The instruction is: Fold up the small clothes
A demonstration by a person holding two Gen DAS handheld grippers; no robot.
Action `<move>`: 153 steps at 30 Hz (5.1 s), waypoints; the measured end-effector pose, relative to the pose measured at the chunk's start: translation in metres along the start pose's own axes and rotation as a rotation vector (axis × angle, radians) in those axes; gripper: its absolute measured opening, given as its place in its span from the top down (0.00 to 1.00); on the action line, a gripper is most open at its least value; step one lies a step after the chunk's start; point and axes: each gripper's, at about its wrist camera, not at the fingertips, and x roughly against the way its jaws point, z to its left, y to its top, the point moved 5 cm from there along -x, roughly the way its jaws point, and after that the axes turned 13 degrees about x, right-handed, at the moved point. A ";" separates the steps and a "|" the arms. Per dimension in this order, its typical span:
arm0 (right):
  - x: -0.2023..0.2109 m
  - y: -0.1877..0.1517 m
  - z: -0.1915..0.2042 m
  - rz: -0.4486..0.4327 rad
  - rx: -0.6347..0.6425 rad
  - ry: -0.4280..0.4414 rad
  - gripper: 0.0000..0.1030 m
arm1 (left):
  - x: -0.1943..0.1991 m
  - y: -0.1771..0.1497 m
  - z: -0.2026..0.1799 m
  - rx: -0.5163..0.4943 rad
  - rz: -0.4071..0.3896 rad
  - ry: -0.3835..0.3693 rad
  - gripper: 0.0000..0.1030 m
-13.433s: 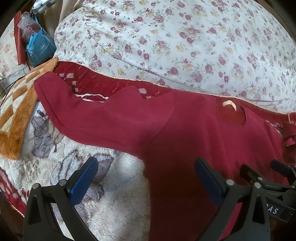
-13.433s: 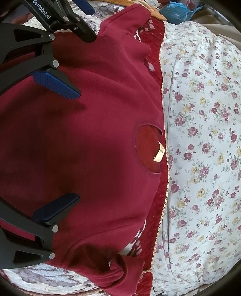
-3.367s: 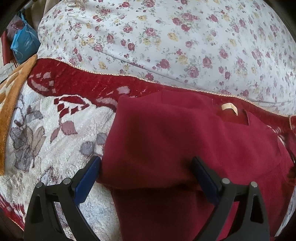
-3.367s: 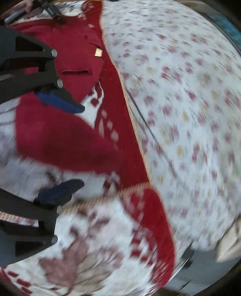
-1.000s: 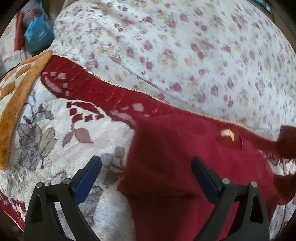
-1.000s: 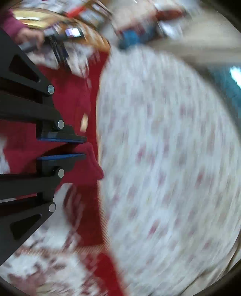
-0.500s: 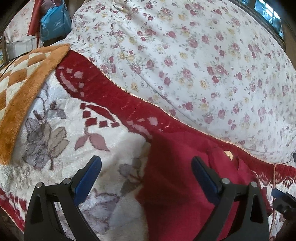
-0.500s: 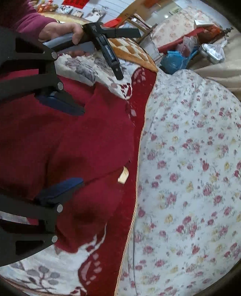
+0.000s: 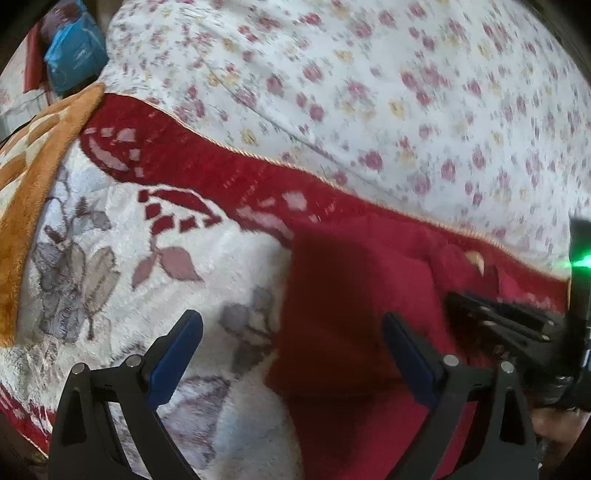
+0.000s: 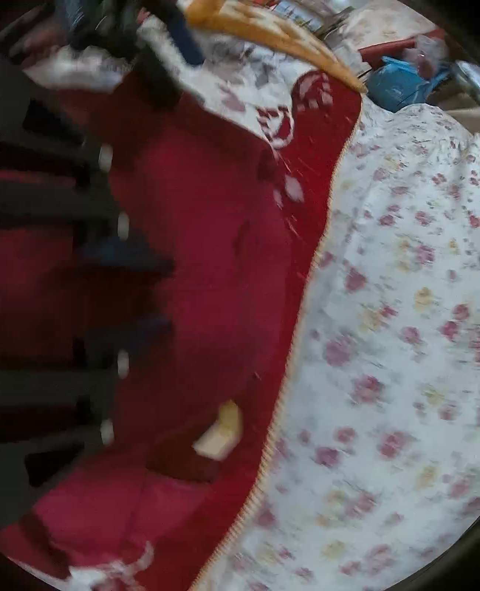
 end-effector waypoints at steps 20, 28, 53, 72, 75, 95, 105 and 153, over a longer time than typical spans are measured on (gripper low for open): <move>0.133 -0.069 -0.035 -0.133 -0.155 0.051 0.17 | 0.021 0.020 0.015 0.111 -0.040 -0.075 0.06; 0.161 -0.152 -0.091 -0.095 -0.288 0.027 0.15 | -0.001 0.012 0.008 0.111 0.009 -0.035 0.06; 0.184 -0.201 -0.112 -0.004 -0.241 -0.235 0.34 | -0.005 -0.013 -0.019 -0.024 0.034 0.004 0.06; 0.137 -0.145 -0.117 0.002 -0.178 -0.314 0.48 | -0.027 -0.027 -0.029 -0.093 0.069 0.042 0.06; 0.104 -0.144 -0.134 0.085 -0.195 -0.327 0.42 | -0.032 -0.029 -0.028 -0.080 0.071 0.036 0.06; 0.176 -0.233 -0.084 -0.042 -0.371 -0.004 0.18 | 0.040 -0.115 0.045 0.030 0.182 -0.093 0.06; 0.137 -0.195 -0.063 -0.053 -0.228 -0.261 0.83 | 0.031 -0.121 0.028 -0.103 0.136 -0.041 0.06; 0.195 -0.355 0.017 0.153 -0.166 0.052 0.24 | 0.118 -0.257 0.085 -0.074 0.278 -0.158 0.95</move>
